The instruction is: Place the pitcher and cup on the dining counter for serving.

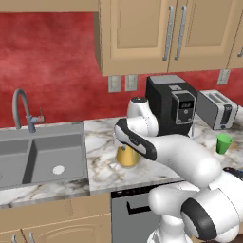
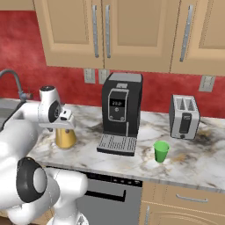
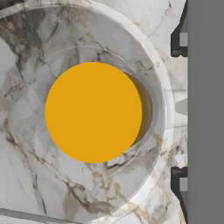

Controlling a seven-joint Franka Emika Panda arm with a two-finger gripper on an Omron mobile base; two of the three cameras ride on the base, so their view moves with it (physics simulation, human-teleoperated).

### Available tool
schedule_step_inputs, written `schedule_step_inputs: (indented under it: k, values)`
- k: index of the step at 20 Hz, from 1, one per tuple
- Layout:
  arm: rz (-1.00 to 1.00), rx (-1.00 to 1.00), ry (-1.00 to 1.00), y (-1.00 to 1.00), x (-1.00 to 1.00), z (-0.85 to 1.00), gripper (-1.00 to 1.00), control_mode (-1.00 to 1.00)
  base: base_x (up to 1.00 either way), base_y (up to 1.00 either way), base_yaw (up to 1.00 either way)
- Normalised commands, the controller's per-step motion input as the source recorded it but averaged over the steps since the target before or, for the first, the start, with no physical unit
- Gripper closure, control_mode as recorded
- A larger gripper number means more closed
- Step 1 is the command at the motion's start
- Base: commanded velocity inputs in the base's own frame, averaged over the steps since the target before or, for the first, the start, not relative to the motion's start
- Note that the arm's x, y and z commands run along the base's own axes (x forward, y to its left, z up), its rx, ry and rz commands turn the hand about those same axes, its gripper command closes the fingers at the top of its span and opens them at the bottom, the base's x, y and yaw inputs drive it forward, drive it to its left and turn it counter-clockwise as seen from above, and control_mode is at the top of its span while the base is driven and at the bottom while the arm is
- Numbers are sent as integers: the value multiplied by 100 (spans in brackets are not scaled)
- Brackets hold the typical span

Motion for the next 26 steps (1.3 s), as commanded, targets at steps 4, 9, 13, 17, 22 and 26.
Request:
schedule_step_inputs:
  k: [4, 9, 13, 17, 22, 26]
  values:
    - [0, 0, 0, 7, 21, -35, -100, -100, 0, 0, 0]
    - [0, 0, 0, 0, 13, -36, -100, -100, 0, 0, 0]
    - [0, 0, 0, 0, -6, -48, 100, -100, 0, 0, 0]
    - [0, 0, 0, -2, -7, -25, 100, -100, 0, 0, 0]
    - [0, 0, 0, 0, 0, 0, 100, -100, 0, 0, 0]
    - [0, 0, 0, 0, 0, 0, 100, -100, 0, 0, 0]
